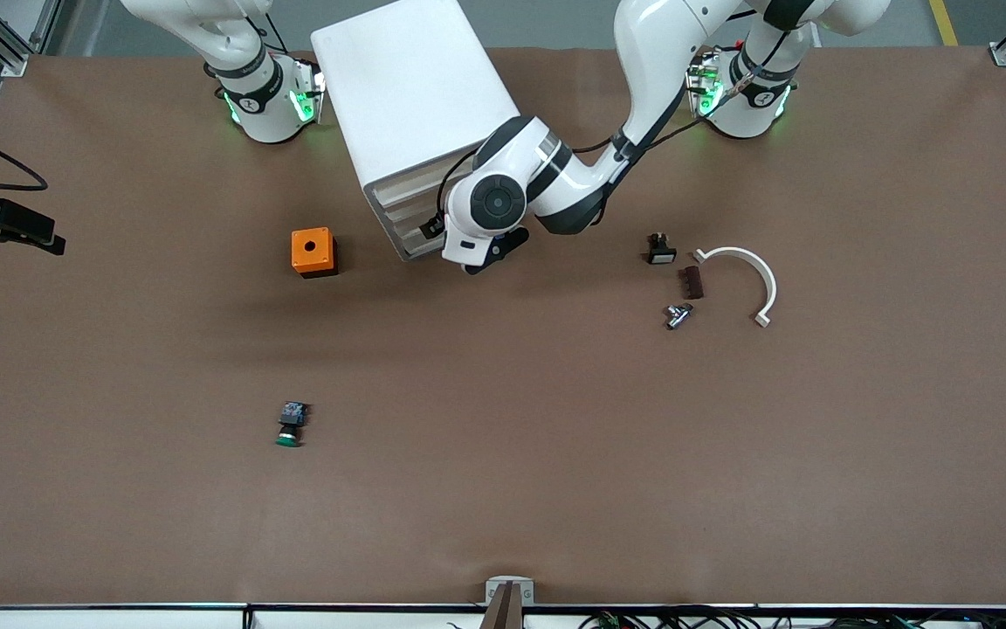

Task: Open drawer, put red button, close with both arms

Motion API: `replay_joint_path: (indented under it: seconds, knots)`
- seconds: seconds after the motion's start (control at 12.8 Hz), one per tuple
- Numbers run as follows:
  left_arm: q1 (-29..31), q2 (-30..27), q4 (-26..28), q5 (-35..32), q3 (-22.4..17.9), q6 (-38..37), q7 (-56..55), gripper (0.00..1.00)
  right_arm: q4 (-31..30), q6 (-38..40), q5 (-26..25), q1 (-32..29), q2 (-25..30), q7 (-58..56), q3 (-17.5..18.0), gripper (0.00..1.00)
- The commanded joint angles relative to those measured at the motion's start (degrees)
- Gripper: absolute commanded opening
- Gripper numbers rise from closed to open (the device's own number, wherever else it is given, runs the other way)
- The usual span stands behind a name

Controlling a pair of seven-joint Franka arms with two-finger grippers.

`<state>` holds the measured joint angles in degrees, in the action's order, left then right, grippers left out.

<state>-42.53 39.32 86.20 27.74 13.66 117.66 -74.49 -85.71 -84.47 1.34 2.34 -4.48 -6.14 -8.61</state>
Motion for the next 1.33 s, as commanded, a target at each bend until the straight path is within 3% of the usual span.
replay_joint_path:
  seconds: [0.0, 0.23, 0.62, 0.86, 1.25]
  knots:
    - [0.3, -1.2, 1.2, 1.9, 0.3, 0.7, -0.1, 1.0, 1.6, 3.8, -0.4, -0.9, -0.5, 0.7, 1.0, 1.0]
    - [1.1, -2.1, 1.2, 0.7, -0.1, 0.7, 0.7, 1.0, 1.4, 4.1, -0.5, -0.8, 0.4, 0.7, 1.0, 1.0]
    - [6.3, -7.3, -0.9, -10.6, -0.5, -0.4, 1.3, 1.0, 1.0, 3.9, -0.9, -0.8, 2.5, 0.7, 1.2, 1.0]
    - [12.6, -12.6, -3.8, -14.2, -0.4, -6.8, 5.2, 0.99, 0.0, 3.8, -0.8, -0.8, 4.2, 0.7, 1.4, 1.0]
    - [28.3, -25.3, -3.2, -14.7, -0.4, -25.4, 28.2, 0.99, -1.1, 4.0, -0.9, -3.0, 7.2, 0.7, 3.8, 1.0]
